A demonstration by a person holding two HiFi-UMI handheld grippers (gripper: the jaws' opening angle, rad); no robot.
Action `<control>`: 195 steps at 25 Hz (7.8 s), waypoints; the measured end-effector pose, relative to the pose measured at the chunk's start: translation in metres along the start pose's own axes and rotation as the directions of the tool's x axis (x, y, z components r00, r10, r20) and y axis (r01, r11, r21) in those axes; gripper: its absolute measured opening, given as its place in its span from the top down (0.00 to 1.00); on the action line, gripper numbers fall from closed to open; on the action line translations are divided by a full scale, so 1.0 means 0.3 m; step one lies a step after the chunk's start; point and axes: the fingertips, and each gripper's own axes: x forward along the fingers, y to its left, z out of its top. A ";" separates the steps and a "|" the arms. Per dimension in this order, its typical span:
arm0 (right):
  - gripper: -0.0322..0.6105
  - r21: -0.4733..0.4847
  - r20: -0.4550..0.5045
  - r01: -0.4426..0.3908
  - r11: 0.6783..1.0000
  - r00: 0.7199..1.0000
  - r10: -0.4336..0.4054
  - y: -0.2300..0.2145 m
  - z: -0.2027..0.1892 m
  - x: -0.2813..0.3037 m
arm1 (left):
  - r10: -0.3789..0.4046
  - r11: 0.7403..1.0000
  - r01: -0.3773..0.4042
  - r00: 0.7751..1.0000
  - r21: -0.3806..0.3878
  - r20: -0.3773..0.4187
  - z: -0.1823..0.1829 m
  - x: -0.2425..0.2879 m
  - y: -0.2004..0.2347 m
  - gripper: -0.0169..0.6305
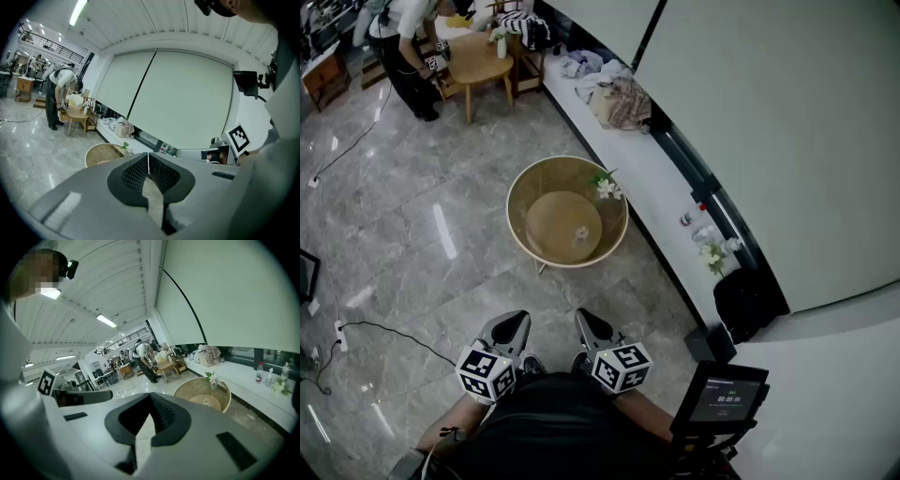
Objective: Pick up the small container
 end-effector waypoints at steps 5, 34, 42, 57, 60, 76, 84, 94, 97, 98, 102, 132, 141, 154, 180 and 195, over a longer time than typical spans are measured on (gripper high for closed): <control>0.95 0.002 0.027 -0.015 1.000 1.000 0.015 0.047 -0.013 -0.102 | 0.002 1.000 -0.002 1.000 -0.009 -0.003 -0.017 -0.043 -0.103 0.96; 0.95 0.074 0.060 -0.073 0.995 0.996 0.068 -0.355 -0.029 -0.353 | 0.118 0.989 -0.123 0.991 -0.083 -0.061 -0.147 0.220 -0.381 0.96; 0.95 0.098 0.038 -0.091 0.991 0.995 0.087 -0.361 -0.041 -0.282 | 0.140 0.983 -0.148 0.987 -0.106 -0.076 -0.153 0.230 -0.326 0.96; 0.95 0.132 0.069 -0.001 0.991 0.998 -0.009 -0.381 0.081 -0.018 | 0.031 0.996 -0.039 0.995 -0.082 -0.090 0.039 0.413 -0.088 0.96; 0.95 0.143 0.032 0.020 0.990 0.999 -0.025 -0.377 0.063 0.040 | 0.019 0.992 -0.033 0.993 -0.122 -0.113 0.023 0.421 -0.038 0.96; 0.95 0.134 0.045 0.168 0.977 0.983 -0.176 -0.384 0.165 0.172 | -0.156 0.975 0.147 0.987 -0.165 -0.044 0.171 0.525 0.113 0.96; 0.95 0.155 0.035 0.154 0.976 0.986 -0.161 -0.471 0.196 0.250 | -0.155 0.979 0.143 0.985 -0.149 -0.077 0.185 0.632 0.137 0.96; 0.95 0.137 0.016 0.051 0.989 0.998 -0.053 -0.604 0.307 0.393 | -0.044 0.989 0.033 0.996 -0.146 -0.071 0.254 0.778 0.199 0.96; 0.95 0.126 -0.002 0.038 0.991 0.999 -0.038 -0.668 0.335 0.422 | -0.015 0.992 0.005 0.997 -0.130 -0.075 0.265 0.842 0.207 0.96; 0.95 0.123 -0.007 0.034 0.992 0.999 -0.033 -0.692 0.343 0.430 | -0.005 0.993 -0.004 0.997 -0.117 -0.077 0.268 0.865 0.209 0.96; 0.95 0.129 -0.032 0.026 0.991 0.999 -0.022 -0.797 0.362 0.469 | 0.030 0.994 -0.038 0.997 -0.102 -0.075 0.281 0.967 0.226 0.96; 0.95 0.188 -0.142 0.152 0.970 0.982 -0.126 -1.130 0.192 0.760 | 0.055 0.998 -0.058 0.945 0.002 -0.323 -0.055 1.280 0.560 0.96; 0.95 0.193 -0.145 0.165 0.967 0.980 -0.138 -1.165 0.119 0.841 | 0.018 0.982 0.052 0.931 0.180 -0.363 -0.177 1.403 0.590 0.96; 0.95 0.205 -0.176 0.211 0.956 0.969 -0.176 -1.287 -0.003 0.876 | -0.011 0.934 0.150 0.920 0.324 -0.393 -0.391 1.545 0.628 0.97; 0.95 0.282 -0.286 0.245 0.928 0.944 -0.162 -1.373 -0.264 0.888 | -0.067 0.832 0.387 0.782 0.399 -0.620 -0.929 1.825 0.672 0.44; 0.95 0.322 -0.310 0.251 0.913 0.939 -0.149 -1.386 -0.337 0.867 | -0.057 0.843 0.365 0.791 0.395 -0.609 -0.987 1.896 0.664 0.44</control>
